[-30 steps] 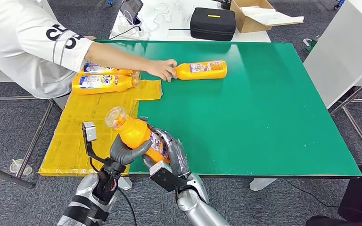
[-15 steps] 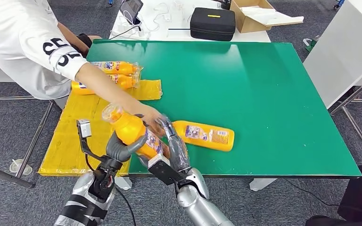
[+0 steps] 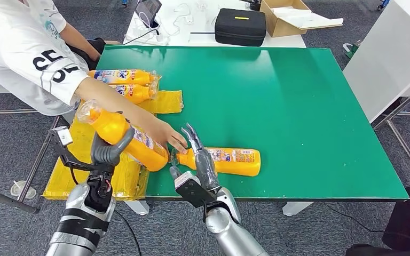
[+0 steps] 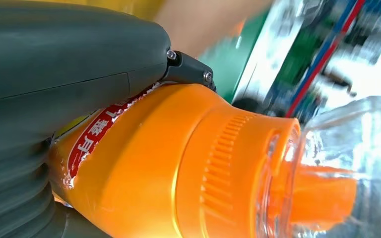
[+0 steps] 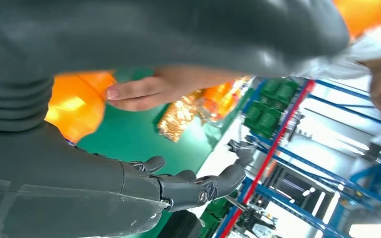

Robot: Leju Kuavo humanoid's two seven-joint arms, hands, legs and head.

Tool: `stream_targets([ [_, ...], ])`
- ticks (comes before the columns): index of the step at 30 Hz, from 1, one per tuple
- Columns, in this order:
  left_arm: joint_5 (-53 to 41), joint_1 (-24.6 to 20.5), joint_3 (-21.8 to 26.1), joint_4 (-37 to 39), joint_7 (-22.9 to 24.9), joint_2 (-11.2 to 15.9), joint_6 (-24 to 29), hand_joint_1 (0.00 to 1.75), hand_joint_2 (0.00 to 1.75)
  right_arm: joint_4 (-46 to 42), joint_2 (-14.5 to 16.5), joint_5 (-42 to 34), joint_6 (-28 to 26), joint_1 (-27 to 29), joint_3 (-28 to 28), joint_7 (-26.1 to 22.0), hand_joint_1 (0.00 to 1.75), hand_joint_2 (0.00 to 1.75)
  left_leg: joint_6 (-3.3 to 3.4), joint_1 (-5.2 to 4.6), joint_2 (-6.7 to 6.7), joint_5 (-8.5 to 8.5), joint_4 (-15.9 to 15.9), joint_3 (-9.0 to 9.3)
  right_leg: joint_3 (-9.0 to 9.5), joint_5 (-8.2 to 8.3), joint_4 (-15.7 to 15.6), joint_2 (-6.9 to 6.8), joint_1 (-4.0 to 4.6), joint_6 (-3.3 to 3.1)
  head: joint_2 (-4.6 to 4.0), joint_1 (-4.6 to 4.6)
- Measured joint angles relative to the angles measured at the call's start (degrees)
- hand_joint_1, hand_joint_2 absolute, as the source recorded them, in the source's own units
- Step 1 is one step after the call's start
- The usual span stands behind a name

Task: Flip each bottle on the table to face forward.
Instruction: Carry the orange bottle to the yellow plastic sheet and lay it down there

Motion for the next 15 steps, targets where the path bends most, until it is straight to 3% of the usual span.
stream_targets([
  [3, -5.33, -1.75, 2.37, 0.44, -4.08, 0.30, 5.93, 1.75, 1.75, -3.92, -0.37, -3.33, 0.53, 1.27, 0.03, -1.39, 0.00, 0.00, -0.01, 0.00, -0.01, 0.01, 0.00, -0.01, 0.00, 0.00, 0.01, 0.00, 0.00, 0.00, -0.01, 0.01],
  [9, -25.39, -4.95, 4.65, -2.25, -10.88, 1.79, 21.65, 1.75, 1.75, -13.31, -1.07, -10.69, -0.64, 3.96, -1.05, -4.23, 0.00, 0.00, -0.01, -0.01, -0.01, 0.00, 0.00, -0.03, 0.00, 0.00, 0.00, 0.00, -0.01, 0.00, 0.00, 0.02],
  [15, -45.69, -6.21, 4.35, -4.30, -12.66, 3.98, 35.53, 1.75, 1.75, -17.79, -1.24, -15.67, -0.43, 4.57, -2.17, -5.46, 0.00, 0.00, -0.01, -0.01, -0.01, 0.01, 0.00, -0.02, 0.00, 0.00, 0.00, 0.00, -0.01, 0.00, -0.01, 0.01],
])
